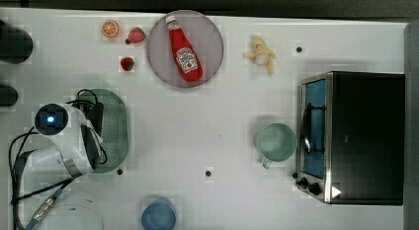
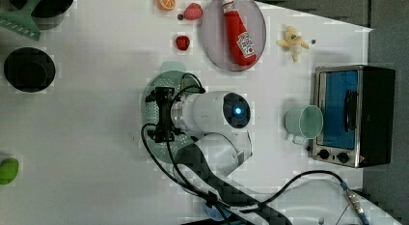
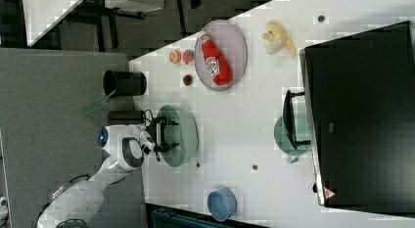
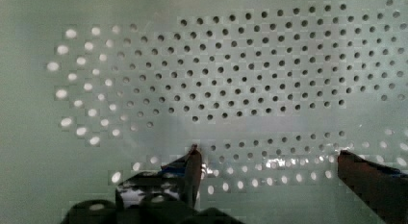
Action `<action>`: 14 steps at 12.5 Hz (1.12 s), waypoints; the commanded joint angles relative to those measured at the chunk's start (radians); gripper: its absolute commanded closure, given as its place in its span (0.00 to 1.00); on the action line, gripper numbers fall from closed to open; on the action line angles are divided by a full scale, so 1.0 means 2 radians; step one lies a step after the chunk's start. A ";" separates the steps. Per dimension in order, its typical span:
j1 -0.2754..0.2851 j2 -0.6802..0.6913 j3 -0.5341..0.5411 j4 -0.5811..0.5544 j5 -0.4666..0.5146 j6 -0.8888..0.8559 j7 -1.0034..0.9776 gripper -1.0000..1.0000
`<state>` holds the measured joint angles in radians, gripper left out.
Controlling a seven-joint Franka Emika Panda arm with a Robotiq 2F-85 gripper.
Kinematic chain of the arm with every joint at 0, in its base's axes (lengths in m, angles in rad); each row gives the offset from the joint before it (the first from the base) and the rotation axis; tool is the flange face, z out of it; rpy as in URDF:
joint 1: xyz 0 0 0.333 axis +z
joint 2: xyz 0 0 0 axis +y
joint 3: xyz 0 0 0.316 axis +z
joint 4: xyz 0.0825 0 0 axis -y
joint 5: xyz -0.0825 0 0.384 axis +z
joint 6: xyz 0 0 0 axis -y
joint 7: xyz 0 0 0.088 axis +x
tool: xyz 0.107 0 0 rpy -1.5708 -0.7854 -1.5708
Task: Drag strainer right to left.
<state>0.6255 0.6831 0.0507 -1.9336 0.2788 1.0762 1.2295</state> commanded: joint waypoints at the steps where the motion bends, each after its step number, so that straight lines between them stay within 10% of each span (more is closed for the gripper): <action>1: 0.020 0.011 0.010 0.032 -0.003 -0.005 0.027 0.00; 8: 0.024 -0.073 -0.024 0.021 -0.009 -0.087 -0.067 0.00; 14: 0.012 -0.250 -0.163 0.023 -0.040 -0.216 -0.284 0.00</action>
<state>0.7197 0.2421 -0.2064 -1.8984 0.2272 0.6626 0.8193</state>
